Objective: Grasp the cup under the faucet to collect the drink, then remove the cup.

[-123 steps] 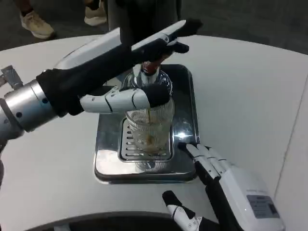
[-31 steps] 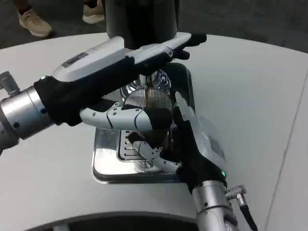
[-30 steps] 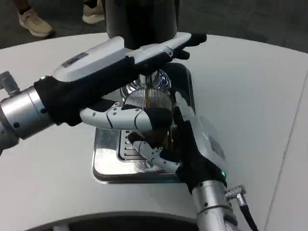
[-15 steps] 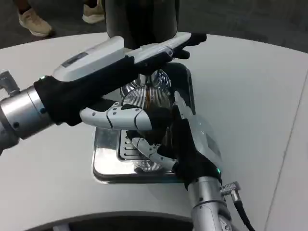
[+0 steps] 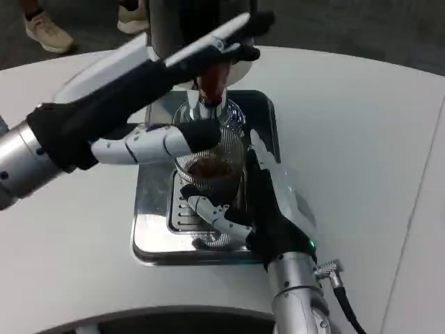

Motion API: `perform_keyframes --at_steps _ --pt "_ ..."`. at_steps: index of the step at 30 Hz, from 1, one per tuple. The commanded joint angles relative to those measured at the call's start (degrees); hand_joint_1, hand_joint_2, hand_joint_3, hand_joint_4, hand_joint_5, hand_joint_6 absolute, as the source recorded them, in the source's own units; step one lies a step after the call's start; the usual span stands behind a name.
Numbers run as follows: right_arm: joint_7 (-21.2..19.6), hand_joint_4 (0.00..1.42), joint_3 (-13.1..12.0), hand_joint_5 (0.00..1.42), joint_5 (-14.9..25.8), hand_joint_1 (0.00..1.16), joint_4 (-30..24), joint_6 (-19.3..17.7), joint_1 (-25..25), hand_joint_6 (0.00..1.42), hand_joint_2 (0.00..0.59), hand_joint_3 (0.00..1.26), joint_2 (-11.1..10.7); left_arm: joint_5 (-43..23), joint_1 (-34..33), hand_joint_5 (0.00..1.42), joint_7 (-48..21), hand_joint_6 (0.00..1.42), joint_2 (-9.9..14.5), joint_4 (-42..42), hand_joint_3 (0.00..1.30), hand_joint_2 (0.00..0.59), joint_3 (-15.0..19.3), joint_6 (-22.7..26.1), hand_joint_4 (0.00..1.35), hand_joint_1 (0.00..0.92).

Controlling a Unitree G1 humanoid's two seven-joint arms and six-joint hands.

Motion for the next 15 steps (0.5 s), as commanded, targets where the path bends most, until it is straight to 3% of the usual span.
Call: perform_keyframes --at_steps 1,8,15 --pt "-0.5 0.00 0.0 0.00 0.7 0.56 1.5 -0.3 -0.2 0.03 0.214 0.00 0.9 -2.9 0.6 0.10 1.0 0.06 -1.8 0.8 0.00 0.156 2.6 -0.3 0.00 0.000" --pt "-0.6 0.00 -0.1 0.00 0.9 0.56 2.3 -0.5 -0.5 0.03 0.213 0.00 1.1 -4.8 3.9 0.10 4.0 0.06 -3.6 -0.7 0.00 0.171 7.5 -0.4 0.00 0.000" --pt "-0.7 0.00 -0.4 0.00 1.7 0.57 3.3 -1.1 -1.4 0.04 0.217 0.00 1.1 -4.6 14.8 0.12 8.7 0.08 -3.8 -5.1 0.01 0.188 13.7 1.0 0.00 0.000"
